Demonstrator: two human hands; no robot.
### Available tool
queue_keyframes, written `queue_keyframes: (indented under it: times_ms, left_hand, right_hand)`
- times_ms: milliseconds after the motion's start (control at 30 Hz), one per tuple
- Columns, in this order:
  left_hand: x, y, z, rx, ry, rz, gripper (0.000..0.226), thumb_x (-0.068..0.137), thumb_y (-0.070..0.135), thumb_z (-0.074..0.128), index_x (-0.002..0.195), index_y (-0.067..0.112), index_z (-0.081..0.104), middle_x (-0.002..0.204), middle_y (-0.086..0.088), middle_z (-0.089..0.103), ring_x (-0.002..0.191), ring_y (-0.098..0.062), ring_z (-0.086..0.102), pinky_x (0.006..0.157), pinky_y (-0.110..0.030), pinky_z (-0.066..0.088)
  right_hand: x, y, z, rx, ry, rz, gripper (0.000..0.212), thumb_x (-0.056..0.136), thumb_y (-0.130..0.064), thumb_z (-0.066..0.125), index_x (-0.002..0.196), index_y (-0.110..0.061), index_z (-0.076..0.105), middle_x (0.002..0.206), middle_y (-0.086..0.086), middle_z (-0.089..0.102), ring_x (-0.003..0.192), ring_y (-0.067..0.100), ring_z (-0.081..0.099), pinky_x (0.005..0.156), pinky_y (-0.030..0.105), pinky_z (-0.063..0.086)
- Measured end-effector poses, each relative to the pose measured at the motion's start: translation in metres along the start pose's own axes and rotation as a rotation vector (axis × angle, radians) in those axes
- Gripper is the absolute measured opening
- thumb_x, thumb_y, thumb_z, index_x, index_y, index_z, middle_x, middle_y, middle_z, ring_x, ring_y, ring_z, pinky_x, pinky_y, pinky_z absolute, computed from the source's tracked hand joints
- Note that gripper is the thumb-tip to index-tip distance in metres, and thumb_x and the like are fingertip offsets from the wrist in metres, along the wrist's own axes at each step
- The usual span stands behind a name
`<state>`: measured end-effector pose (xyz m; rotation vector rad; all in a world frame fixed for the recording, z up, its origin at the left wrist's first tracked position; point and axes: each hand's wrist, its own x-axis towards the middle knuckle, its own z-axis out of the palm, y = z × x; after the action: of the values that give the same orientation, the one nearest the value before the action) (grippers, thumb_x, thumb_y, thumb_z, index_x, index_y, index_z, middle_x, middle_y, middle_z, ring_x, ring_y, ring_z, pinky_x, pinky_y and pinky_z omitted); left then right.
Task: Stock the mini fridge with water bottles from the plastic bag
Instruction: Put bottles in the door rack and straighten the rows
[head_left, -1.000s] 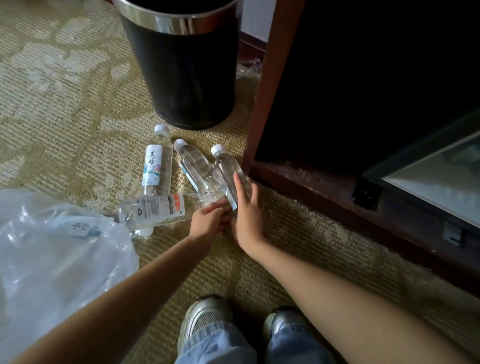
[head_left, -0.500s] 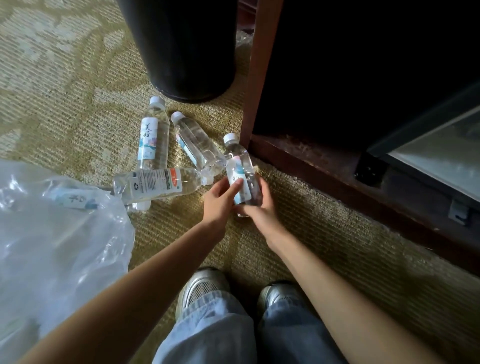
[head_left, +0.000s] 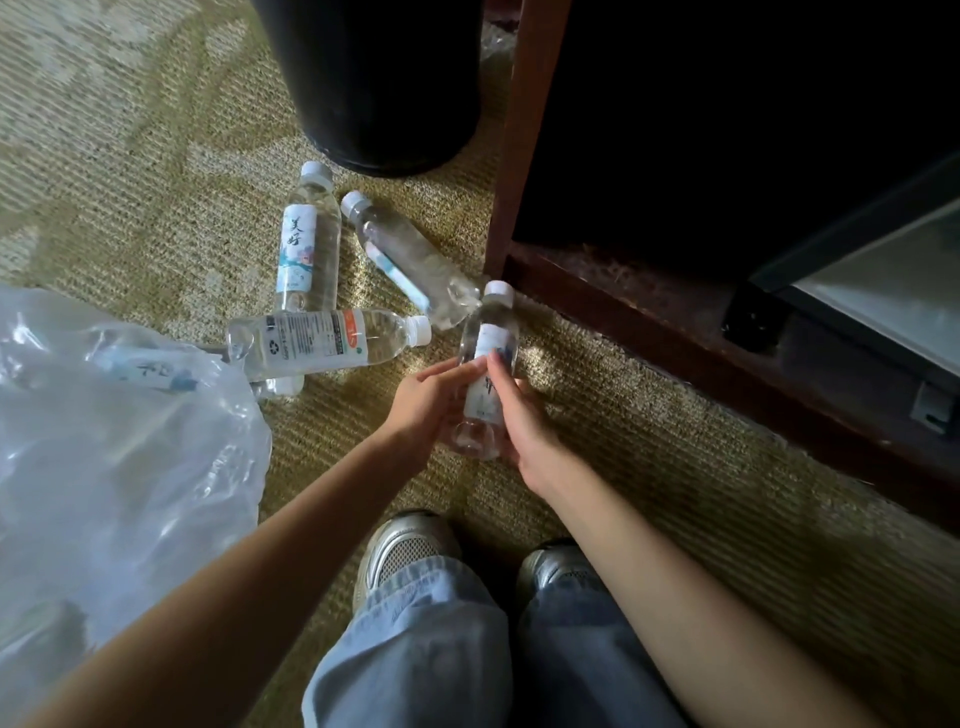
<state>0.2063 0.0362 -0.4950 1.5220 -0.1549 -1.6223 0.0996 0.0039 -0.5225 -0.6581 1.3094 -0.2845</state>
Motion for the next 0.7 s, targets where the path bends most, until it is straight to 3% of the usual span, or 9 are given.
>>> queue_keyframes:
  times_ms: [100, 167, 400, 533, 633, 700]
  left_hand:
    - [-0.001, -0.009, -0.002, 0.044, -0.003, 0.028, 0.037, 0.078, 0.022, 0.072, 0.114, 0.011, 0.067, 0.099, -0.016, 0.072, 0.086, -0.033, 0.07, 0.068, -0.04, 0.056]
    - [-0.002, -0.011, -0.001, 0.068, -0.001, 0.064, 0.04, 0.078, 0.021, 0.073, 0.117, 0.013, 0.066, 0.101, -0.016, 0.072, 0.087, -0.034, 0.07, 0.067, -0.04, 0.057]
    - [-0.026, 0.013, 0.005, 0.257, -0.105, 0.152, 0.04, 0.08, 0.017, 0.07, 0.119, 0.012, 0.064, 0.103, -0.008, 0.073, 0.096, -0.026, 0.069, 0.092, -0.044, 0.053]
    - [-0.056, 0.048, 0.021, 0.385, -0.183, 0.208, 0.056, 0.079, 0.019, 0.07, 0.13, 0.011, 0.05, 0.093, 0.008, 0.071, 0.088, -0.007, 0.068, 0.085, -0.024, 0.051]
    - [-0.08, 0.083, 0.039, 0.509, -0.247, 0.256, 0.067, 0.067, 0.027, 0.074, 0.128, 0.006, 0.054, 0.111, -0.004, 0.069, 0.097, -0.015, 0.067, 0.094, -0.032, 0.049]
    - [-0.1, 0.107, 0.052, 0.596, -0.328, 0.283, 0.05, 0.07, 0.023, 0.073, 0.118, 0.009, 0.062, 0.106, -0.004, 0.072, 0.095, -0.018, 0.069, 0.092, -0.031, 0.052]
  right_hand:
    - [0.001, 0.008, 0.001, -0.023, 0.088, -0.019, 0.075, 0.076, -0.077, 0.047, 0.124, -0.02, 0.052, 0.113, 0.008, 0.065, 0.101, 0.023, 0.065, 0.09, 0.046, 0.054]
    - [-0.004, 0.009, -0.001, -0.005, 0.073, -0.049, 0.074, 0.075, -0.077, 0.047, 0.124, -0.022, 0.054, 0.113, 0.007, 0.066, 0.101, 0.022, 0.066, 0.088, 0.047, 0.054]
    - [-0.03, -0.01, -0.023, 0.034, -0.047, -0.137, 0.054, 0.085, -0.056, 0.058, 0.123, -0.017, 0.056, 0.11, 0.012, 0.068, 0.101, 0.027, 0.066, 0.075, 0.037, 0.056]
    - [-0.068, -0.037, -0.029, 0.04, -0.053, -0.237, 0.044, 0.086, -0.054, 0.058, 0.113, -0.018, 0.06, 0.099, 0.005, 0.07, 0.093, 0.023, 0.067, 0.077, 0.039, 0.052]
    - [-0.1, -0.062, -0.034, 0.063, -0.062, -0.293, 0.043, 0.087, -0.051, 0.058, 0.115, -0.018, 0.059, 0.11, 0.011, 0.068, 0.101, 0.026, 0.066, 0.083, 0.044, 0.053]
    - [-0.123, -0.079, -0.04, 0.072, -0.057, -0.334, 0.045, 0.086, -0.051, 0.059, 0.118, -0.02, 0.056, 0.117, 0.01, 0.066, 0.108, 0.027, 0.064, 0.092, 0.049, 0.051]
